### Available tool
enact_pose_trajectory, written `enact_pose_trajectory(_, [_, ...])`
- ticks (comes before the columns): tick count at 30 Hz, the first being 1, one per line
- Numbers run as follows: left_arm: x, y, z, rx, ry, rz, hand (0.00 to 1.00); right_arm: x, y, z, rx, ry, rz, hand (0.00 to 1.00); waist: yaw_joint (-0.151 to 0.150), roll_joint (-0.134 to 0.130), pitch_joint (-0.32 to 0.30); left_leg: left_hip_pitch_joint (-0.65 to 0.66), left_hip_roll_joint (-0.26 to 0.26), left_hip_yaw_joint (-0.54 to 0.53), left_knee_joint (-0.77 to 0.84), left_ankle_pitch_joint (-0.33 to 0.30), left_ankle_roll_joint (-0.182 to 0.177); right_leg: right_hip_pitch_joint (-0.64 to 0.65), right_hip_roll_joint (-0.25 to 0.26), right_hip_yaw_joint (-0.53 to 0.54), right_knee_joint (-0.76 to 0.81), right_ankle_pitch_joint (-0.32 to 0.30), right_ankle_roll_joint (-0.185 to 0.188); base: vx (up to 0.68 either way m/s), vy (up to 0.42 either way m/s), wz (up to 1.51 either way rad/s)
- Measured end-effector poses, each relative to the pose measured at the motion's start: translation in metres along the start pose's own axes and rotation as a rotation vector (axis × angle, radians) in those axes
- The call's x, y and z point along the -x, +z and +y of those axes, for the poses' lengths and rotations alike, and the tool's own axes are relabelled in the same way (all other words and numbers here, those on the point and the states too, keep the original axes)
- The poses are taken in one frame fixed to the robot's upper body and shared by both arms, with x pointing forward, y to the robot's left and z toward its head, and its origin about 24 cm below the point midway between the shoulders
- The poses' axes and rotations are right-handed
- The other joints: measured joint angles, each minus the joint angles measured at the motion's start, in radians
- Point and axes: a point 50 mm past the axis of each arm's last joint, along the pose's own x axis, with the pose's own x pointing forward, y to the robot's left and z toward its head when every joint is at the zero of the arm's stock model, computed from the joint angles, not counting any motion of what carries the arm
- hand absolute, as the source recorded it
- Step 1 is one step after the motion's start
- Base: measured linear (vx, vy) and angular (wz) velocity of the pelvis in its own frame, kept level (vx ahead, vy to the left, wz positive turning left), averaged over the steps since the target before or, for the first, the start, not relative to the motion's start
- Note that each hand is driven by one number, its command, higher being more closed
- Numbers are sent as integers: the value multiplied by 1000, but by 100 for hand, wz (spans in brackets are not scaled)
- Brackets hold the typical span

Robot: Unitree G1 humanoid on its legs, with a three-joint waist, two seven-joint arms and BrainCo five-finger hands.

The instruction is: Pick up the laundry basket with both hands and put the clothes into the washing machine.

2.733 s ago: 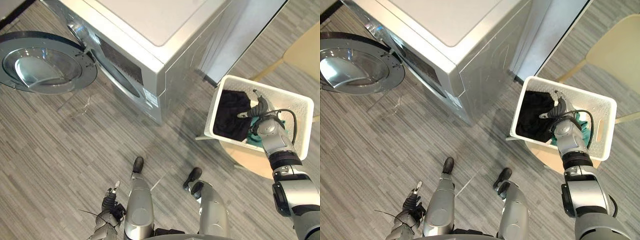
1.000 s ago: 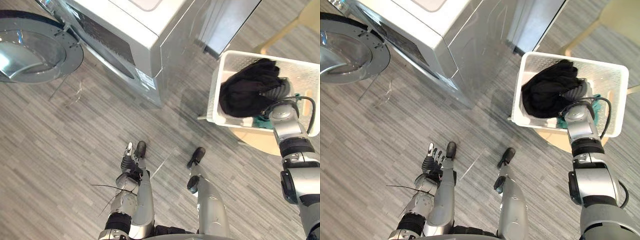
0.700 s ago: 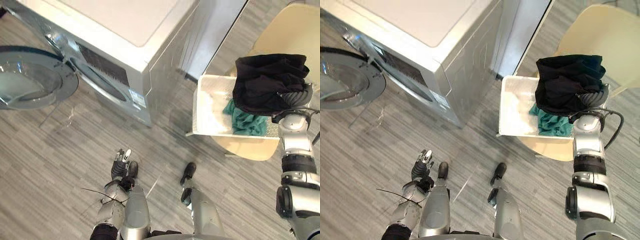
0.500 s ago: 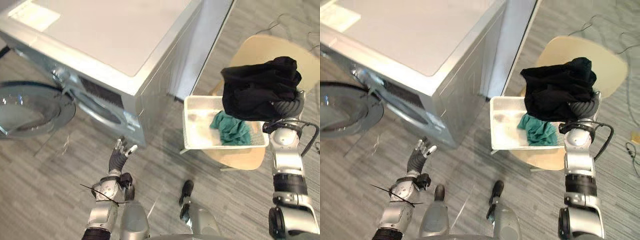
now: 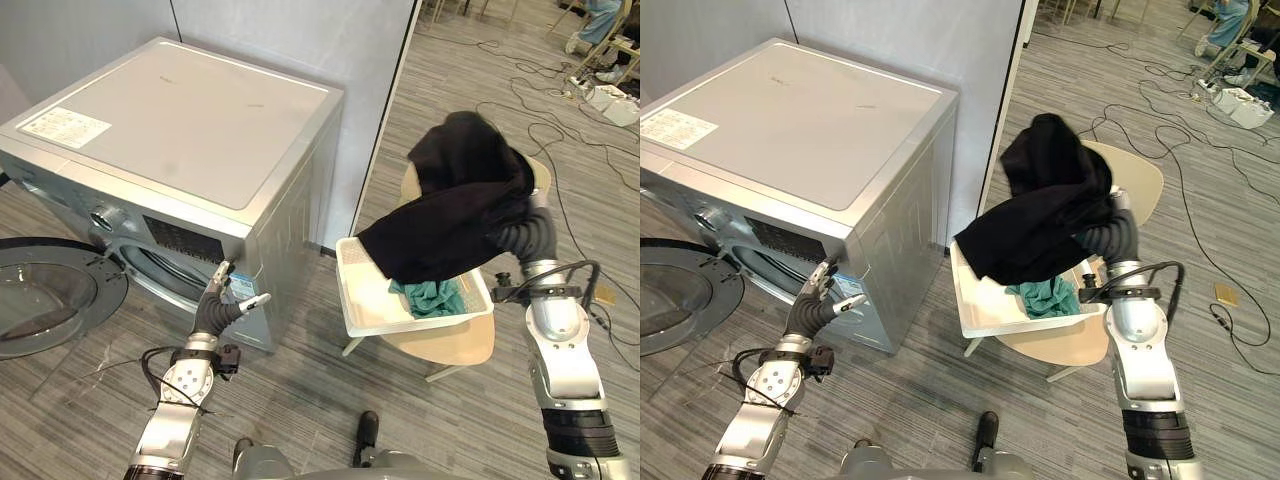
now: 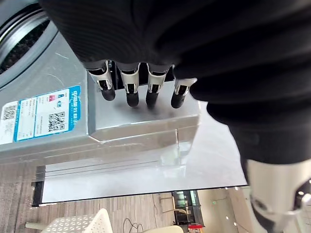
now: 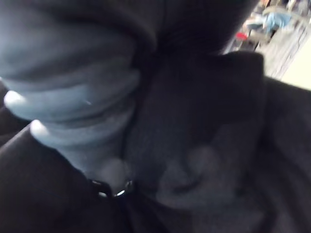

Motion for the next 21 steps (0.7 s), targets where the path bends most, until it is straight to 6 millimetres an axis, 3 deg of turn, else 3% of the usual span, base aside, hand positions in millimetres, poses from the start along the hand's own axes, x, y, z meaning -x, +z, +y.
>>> enact_pose_trajectory(2, [-4,15,-6,38,-43,-64,0,0,3,11,-79,63,-12,100,0,1,-2,-18,-4,0,12,-1,2,-13,-4,8,-1,0,0,-83,10,-1])
enact_pose_trajectory(4, [-24,43,-25,61,-161,-180,0,0,4,21,-151,125,-16,100,-2,4,-15,-41,-10,2,21,-2,4,-31,-10,12,-2,-1,2,-93,14,-12])
enact_pose_trajectory(5, [-36,66,-37,79,-231,-282,0,0,8,29,-188,169,-30,100,-16,7,-24,-49,-16,9,18,-2,6,-47,-13,21,-2,-20,27,-86,19,-31])
enact_pose_trajectory(6, [-41,83,-45,104,-271,-364,0,1,12,34,-225,200,-42,100,-39,31,-35,-63,-8,16,1,4,16,-59,-11,23,4,-61,80,-88,-2,-31])
enact_pose_trajectory(7, [-43,89,-47,120,-281,-392,0,1,13,35,-239,210,-50,100,-59,42,-35,-57,2,20,-11,9,18,-66,-8,24,26,-55,61,-26,22,-15])
enact_pose_trajectory(8, [-46,97,-48,144,-295,-424,0,2,15,36,-261,221,-56,100,-91,37,-39,-43,-21,25,-24,12,14,-67,-16,28,54,-42,25,32,35,-17])
enact_pose_trajectory(11, [-43,93,-48,151,-297,-407,0,1,16,32,-242,227,-56,100,-108,70,-48,-17,-14,41,-38,19,13,-58,-12,27,41,-11,6,86,20,-17])
enact_pose_trajectory(15, [-29,76,-51,228,-322,-331,0,1,15,25,-215,207,-45,100,-108,113,-52,6,-3,41,-66,30,4,-52,6,23,21,12,-16,136,-4,-3])
enact_pose_trajectory(21, [-19,76,-47,192,-409,-321,0,2,12,22,-217,165,-30,100,-111,121,-51,51,-19,22,-88,29,5,12,-2,-6,3,3,-5,51,26,16])
